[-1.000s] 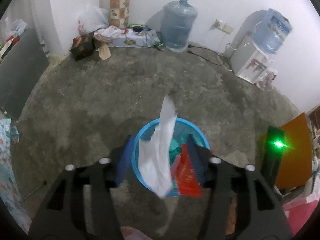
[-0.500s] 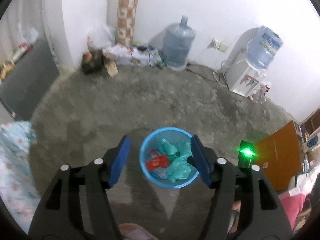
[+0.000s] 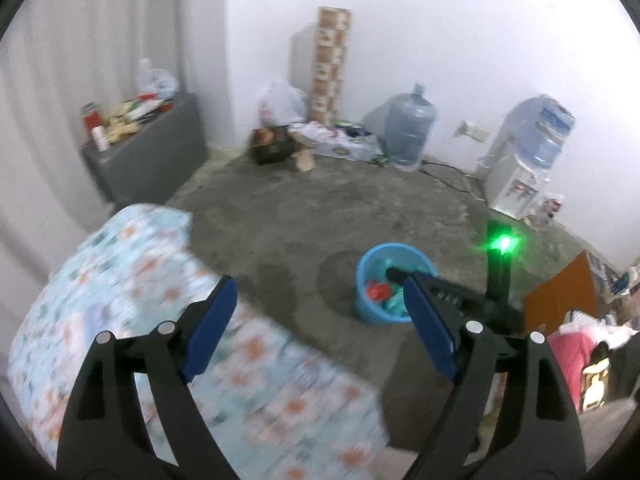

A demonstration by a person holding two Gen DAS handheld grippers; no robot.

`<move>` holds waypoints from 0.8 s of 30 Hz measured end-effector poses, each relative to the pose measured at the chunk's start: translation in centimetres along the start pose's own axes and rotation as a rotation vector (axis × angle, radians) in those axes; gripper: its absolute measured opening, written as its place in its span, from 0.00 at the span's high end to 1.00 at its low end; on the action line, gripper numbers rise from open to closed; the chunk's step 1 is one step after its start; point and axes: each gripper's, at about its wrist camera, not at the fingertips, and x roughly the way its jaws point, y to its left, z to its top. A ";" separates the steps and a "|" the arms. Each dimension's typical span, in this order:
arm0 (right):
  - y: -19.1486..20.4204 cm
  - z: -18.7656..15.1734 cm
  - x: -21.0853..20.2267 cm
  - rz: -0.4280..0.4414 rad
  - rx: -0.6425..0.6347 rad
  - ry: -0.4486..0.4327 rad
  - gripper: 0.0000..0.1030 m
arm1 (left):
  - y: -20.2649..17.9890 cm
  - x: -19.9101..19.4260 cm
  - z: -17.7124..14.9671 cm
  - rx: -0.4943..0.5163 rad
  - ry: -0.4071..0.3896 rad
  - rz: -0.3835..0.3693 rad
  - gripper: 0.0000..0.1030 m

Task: Collect trash
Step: 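Move both open grippers back toward the trash on the bed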

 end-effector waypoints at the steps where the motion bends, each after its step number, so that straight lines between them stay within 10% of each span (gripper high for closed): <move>1: 1.5 -0.5 0.3 0.012 -0.030 0.027 0.23 | 0.7 -0.6 -0.7 -0.008 -0.002 0.018 0.22; 12: 11.3 -5.6 3.5 0.184 -0.218 0.266 0.23 | 13.4 -11.2 -10.1 -0.297 -0.106 0.274 0.21; 24: 16.0 -9.2 8.3 0.304 -0.244 0.465 0.23 | 20.7 -10.3 -17.4 -0.509 -0.061 0.269 0.20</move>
